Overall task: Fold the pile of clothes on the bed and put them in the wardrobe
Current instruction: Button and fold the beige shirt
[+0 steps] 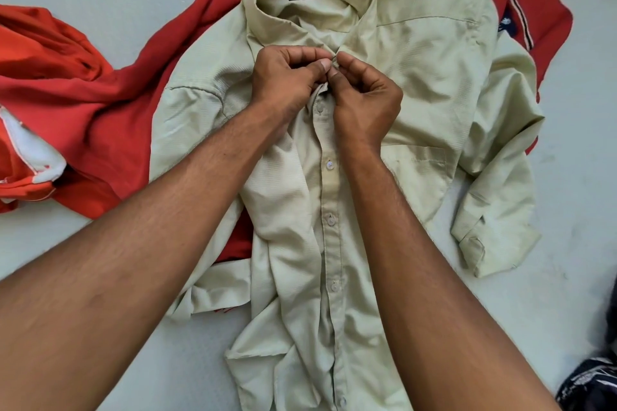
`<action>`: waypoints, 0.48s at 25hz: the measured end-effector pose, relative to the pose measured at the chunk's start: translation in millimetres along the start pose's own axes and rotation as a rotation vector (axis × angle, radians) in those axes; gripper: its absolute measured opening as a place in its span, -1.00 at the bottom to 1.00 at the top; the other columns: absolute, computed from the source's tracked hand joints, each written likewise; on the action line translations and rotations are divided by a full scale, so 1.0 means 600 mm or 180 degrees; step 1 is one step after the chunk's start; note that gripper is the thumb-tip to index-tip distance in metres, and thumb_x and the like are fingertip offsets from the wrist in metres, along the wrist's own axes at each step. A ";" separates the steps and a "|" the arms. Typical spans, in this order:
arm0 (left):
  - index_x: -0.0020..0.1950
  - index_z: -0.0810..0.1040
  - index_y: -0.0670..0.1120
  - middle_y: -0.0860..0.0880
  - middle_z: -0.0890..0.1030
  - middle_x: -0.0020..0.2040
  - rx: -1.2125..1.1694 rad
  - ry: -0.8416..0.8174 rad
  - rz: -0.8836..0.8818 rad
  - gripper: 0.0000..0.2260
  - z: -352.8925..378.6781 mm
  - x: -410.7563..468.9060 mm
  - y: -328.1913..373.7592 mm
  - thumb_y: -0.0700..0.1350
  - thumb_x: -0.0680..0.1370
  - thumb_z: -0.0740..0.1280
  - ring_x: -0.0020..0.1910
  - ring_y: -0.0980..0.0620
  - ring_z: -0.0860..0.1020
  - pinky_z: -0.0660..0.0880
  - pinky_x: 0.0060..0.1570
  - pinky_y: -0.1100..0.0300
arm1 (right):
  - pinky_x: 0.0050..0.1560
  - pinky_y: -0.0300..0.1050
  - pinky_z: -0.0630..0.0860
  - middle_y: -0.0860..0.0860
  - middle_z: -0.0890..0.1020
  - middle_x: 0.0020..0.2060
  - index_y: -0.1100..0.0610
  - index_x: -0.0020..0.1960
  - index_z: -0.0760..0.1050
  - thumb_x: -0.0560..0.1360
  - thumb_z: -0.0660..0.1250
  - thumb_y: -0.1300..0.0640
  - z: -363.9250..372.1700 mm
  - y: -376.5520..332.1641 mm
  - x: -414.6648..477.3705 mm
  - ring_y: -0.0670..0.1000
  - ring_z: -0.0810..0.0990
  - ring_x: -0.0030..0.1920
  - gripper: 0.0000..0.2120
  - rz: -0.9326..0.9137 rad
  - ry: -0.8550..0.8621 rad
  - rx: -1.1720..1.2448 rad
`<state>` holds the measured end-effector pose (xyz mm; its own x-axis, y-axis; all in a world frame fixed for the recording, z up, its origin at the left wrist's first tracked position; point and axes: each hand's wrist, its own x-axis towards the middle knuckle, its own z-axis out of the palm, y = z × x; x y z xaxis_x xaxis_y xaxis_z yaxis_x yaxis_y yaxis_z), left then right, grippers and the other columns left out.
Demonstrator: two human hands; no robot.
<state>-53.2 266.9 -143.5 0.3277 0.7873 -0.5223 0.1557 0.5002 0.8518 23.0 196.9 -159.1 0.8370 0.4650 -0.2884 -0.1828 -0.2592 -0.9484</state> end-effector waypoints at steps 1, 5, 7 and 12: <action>-0.07 0.70 -0.18 -0.07 0.69 -0.31 0.0001 -0.0058 -0.0017 -0.90 -0.001 0.001 0.000 -0.33 0.54 0.41 -0.30 0.08 0.64 0.59 -0.20 0.23 | 0.14 0.10 0.67 0.10 0.76 -0.09 0.26 0.06 0.71 0.43 0.53 0.37 -0.002 0.002 0.001 0.04 0.75 -0.01 -0.79 0.0021 -0.0041 0.0083; -0.10 0.70 -0.15 -0.06 0.68 -0.32 0.0091 -0.0077 -0.0039 -0.86 -0.002 0.006 0.005 -0.34 0.55 0.39 -0.34 0.11 0.60 0.58 -0.25 0.26 | 0.14 -0.02 0.65 0.09 0.76 -0.06 0.27 0.08 0.70 0.48 0.46 0.39 -0.011 0.006 0.001 0.02 0.75 0.02 -0.80 -0.0044 -0.0225 0.0181; -0.11 0.70 -0.15 -0.06 0.68 -0.33 0.0136 -0.0025 -0.0020 -0.86 0.003 0.006 0.006 -0.35 0.54 0.40 -0.35 0.12 0.59 0.57 -0.27 0.25 | 0.09 -0.08 0.65 0.07 0.76 -0.06 0.26 0.08 0.70 0.50 0.43 0.39 -0.017 0.006 0.000 0.01 0.74 0.02 -0.81 -0.0081 -0.0297 0.0170; -0.09 0.71 -0.20 -0.04 0.69 -0.33 0.0297 0.0046 0.0031 -0.91 0.009 0.006 0.005 -0.33 0.52 0.43 -0.36 0.13 0.62 0.56 -0.27 0.26 | -0.03 -0.10 0.67 0.14 0.75 -0.03 0.31 0.11 0.69 0.51 0.42 0.41 -0.024 0.007 0.005 0.07 0.75 -0.01 -0.81 0.0000 -0.0428 0.0279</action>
<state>-46.6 269.5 -142.5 0.3163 0.7973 -0.5141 0.2389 0.4575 0.8565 32.2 185.1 -162.4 0.7616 0.5756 -0.2978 -0.2320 -0.1869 -0.9546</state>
